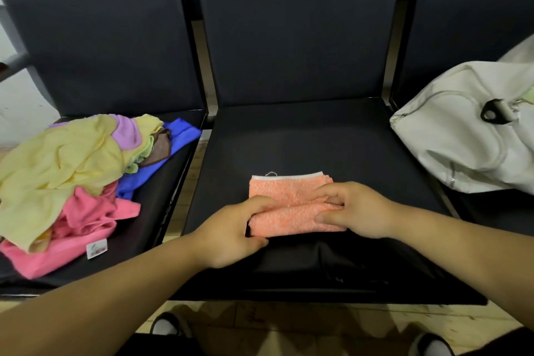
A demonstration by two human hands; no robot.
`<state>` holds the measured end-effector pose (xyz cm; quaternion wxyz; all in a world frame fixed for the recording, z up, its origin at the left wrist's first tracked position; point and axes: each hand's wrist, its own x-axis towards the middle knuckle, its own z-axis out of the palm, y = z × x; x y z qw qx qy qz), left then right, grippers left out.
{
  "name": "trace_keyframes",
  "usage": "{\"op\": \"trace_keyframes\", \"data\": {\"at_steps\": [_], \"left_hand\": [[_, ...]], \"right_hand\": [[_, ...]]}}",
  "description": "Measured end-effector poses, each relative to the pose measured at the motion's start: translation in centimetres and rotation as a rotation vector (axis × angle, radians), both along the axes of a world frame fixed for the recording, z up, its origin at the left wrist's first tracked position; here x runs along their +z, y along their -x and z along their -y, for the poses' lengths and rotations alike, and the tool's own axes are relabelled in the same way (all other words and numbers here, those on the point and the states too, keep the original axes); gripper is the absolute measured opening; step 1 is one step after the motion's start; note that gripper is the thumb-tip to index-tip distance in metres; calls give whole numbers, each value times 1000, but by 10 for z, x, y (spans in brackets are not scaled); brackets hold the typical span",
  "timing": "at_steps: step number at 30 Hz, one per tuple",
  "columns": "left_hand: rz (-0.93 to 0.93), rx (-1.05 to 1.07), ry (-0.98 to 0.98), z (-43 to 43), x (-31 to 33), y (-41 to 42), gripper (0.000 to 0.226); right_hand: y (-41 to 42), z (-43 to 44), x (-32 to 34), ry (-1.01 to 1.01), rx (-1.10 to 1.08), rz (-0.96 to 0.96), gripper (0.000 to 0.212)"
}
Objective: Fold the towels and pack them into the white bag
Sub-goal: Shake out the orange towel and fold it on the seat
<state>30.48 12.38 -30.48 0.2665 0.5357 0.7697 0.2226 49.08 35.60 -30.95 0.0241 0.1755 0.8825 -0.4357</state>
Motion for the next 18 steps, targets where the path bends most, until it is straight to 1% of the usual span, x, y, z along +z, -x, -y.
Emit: {"op": "trace_keyframes", "data": {"at_steps": [3, 6, 8, 11, 12, 15, 18], "left_hand": [[143, 151, -114, -3, 3, -3, 61], [240, 253, -164, -8, 1, -4, 55], [269, 288, -181, -11, -4, -3, 51], [303, 344, -200, -17, -12, 0, 46], [298, 357, -199, -18, -15, 1, 43], [293, 387, -204, -23, -21, 3, 36], [262, 433, -193, -28, -24, 6, 34]], "right_hand": [[-3, -3, 10, 140, -71, -38, 25], [-3, -4, 15, 259, -159, -79, 16], [-3, -4, 16, 312, -194, -104, 22], [-2, -8, 11, 322, -212, -97, 45], [-1, -8, 9, 327, -219, -95, 49], [3, -13, 1, 296, -251, -107, 50], [10, -17, -4, 309, -269, -95, 57]]}}
